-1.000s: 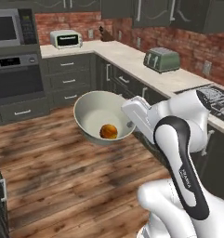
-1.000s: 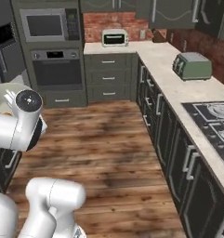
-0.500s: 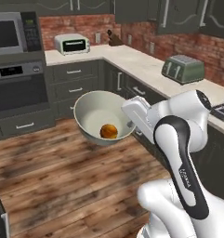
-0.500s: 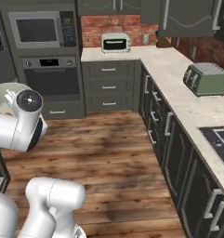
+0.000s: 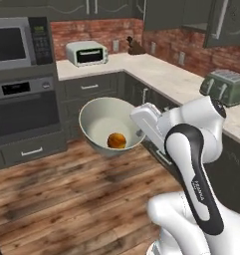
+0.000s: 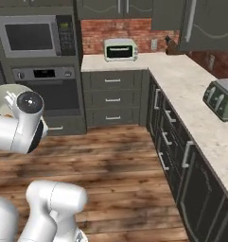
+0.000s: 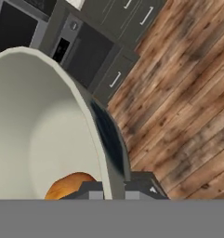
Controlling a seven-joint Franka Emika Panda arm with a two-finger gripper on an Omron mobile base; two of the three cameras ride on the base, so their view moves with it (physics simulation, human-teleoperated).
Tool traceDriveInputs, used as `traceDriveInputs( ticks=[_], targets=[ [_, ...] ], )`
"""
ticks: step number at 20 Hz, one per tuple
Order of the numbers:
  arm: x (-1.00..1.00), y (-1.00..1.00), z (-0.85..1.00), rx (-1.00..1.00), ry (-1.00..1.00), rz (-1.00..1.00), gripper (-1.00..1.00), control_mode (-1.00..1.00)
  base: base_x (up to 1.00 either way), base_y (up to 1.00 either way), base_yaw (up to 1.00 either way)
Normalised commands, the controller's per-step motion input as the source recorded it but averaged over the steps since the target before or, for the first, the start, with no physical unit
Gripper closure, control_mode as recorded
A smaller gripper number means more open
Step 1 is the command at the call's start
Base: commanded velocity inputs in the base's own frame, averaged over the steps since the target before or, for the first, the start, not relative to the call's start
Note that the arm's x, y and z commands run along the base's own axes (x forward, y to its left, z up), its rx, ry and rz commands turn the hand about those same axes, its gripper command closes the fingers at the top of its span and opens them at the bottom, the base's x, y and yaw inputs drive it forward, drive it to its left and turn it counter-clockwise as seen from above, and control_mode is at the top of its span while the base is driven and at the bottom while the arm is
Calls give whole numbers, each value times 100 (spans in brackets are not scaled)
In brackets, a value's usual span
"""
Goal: Move the mug from next to the sink to the open cabinet. Then, move the bowl with the peach to the fridge to clear the area for faucet cleaning.
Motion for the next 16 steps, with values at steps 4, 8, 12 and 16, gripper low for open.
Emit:
traceDriveInputs(
  ticks=[4,8,12,16],
  targets=[
    [0,0,0,0,0,0,100,100,100,25,22],
    [0,0,0,0,0,0,100,100,100,4,44],
    [0,0,0,0,0,0,100,100,100,0,50],
    [0,0,0,0,0,0,100,100,99,-2,50]
  ],
)
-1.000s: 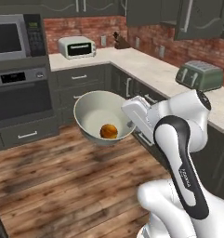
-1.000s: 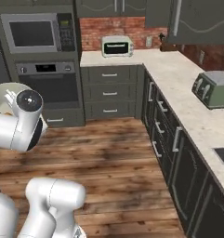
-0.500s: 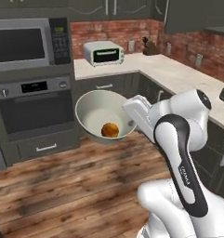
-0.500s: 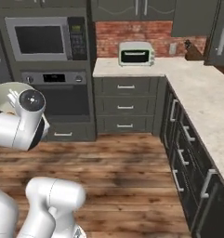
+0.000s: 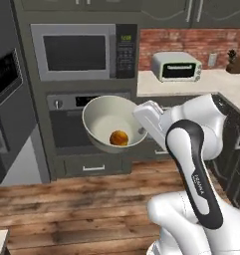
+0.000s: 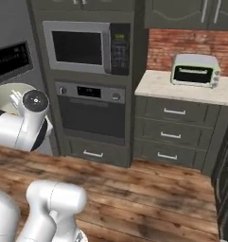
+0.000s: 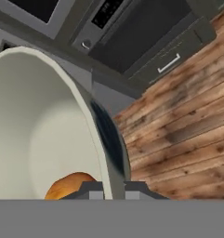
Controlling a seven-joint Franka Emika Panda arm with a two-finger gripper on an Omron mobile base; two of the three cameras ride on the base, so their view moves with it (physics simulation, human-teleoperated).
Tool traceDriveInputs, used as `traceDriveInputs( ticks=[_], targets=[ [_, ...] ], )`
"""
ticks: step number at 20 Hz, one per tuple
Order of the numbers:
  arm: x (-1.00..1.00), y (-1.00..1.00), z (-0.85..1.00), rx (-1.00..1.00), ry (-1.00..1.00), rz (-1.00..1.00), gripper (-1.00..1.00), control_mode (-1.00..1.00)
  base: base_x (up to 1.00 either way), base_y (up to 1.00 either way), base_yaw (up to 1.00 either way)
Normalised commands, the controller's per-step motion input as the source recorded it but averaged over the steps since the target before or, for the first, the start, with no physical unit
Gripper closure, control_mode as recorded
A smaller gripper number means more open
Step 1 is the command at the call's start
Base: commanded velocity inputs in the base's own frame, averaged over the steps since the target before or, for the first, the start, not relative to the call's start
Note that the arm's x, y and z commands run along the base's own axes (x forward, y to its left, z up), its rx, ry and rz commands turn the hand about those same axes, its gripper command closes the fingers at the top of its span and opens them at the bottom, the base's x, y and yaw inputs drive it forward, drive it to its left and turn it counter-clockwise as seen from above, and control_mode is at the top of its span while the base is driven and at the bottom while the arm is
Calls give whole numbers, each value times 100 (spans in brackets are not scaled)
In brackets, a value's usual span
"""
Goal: Move the mug from next to the sink to the open cabinet. Then, move the bowl with the peach to the fridge to clear the area for faucet cleaning.
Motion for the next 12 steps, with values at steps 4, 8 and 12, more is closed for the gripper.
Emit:
traceDriveInputs(
  ticks=[4,8,12],
  targets=[
    [0,0,0,0,0,0,100,100,29,2,73],
    [0,0,0,0,0,0,100,100,-20,0,78],
    [0,0,0,0,0,0,100,100,-47,0,74]
  ],
)
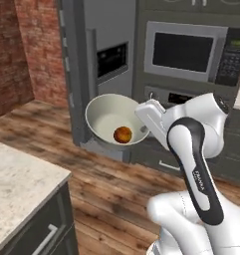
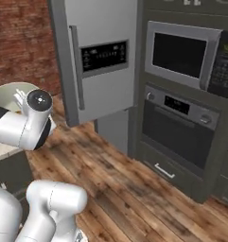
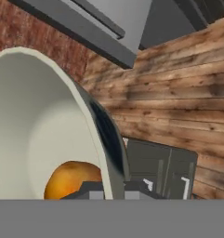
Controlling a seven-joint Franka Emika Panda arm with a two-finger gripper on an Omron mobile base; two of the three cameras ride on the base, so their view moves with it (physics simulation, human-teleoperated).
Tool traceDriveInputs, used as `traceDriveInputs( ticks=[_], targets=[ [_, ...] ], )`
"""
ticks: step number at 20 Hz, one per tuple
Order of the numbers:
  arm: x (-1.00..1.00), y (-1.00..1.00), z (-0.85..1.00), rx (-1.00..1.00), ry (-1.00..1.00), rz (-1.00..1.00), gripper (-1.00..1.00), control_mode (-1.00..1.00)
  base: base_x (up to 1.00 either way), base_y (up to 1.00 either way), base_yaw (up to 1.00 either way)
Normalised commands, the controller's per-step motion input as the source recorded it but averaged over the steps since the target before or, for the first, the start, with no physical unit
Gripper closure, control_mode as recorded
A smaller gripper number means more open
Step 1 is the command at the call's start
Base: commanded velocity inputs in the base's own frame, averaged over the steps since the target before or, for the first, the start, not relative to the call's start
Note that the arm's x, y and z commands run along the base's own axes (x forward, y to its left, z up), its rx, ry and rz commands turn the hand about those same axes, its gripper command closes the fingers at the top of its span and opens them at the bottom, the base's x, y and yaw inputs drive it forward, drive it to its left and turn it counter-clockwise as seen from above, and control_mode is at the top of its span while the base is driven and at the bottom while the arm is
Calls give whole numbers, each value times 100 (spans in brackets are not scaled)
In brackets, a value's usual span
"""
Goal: Move the mug from next to the sink to the open cabinet. Then, move the bowl with the peach to the fridge to clear the area for faucet cleaning.
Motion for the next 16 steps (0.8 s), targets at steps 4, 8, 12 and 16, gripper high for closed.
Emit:
traceDriveInputs(
  ticks=[4,8,12,16],
  targets=[
    [0,0,0,0,0,0,100,100,6,0,69],
    [0,0,0,0,0,0,100,100,48,0,60],
    [0,0,0,0,0,0,100,100,47,-12,24],
    [0,0,0,0,0,0,100,100,50,-50,13]
  ],
)
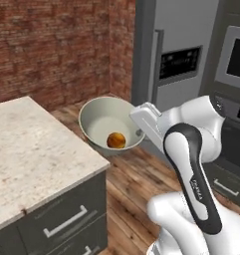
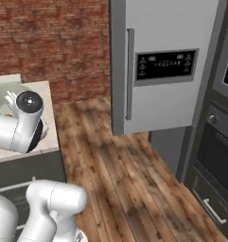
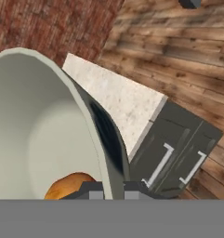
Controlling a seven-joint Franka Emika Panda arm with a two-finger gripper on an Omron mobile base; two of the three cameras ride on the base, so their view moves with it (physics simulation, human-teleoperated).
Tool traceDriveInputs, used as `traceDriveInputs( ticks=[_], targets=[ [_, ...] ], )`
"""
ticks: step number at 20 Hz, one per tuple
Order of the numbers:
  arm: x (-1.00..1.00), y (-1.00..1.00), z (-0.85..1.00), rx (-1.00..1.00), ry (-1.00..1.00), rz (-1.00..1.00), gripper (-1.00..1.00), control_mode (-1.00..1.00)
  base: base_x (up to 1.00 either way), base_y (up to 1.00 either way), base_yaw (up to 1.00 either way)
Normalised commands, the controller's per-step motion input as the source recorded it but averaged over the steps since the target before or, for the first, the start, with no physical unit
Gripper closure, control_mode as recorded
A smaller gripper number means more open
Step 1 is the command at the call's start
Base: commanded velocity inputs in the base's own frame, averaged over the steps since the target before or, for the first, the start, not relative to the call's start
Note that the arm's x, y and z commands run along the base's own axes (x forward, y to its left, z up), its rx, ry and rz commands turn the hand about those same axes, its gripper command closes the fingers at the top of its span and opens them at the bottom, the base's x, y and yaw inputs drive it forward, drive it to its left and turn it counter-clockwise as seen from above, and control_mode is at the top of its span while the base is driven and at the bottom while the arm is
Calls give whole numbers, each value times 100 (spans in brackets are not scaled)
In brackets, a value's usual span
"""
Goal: Move the mug from next to the sink to the open cabinet. Then, move the bowl with the peach to the fridge to clear the area for faucet cleaning.
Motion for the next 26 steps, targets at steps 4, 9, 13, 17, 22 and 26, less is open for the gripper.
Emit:
traceDriveInputs(
  ticks=[4,9,13,17,22,26],
  targets=[
    [0,0,0,0,0,0,100,100,81,-79,19],
    [0,0,0,0,0,0,100,100,69,-14,28],
    [0,0,0,0,0,0,100,100,63,53,36],
    [0,0,0,0,0,0,100,100,56,68,29],
    [0,0,0,0,0,0,100,100,98,1,22],
    [0,0,0,0,0,0,100,100,87,-50,21]
  ],
)
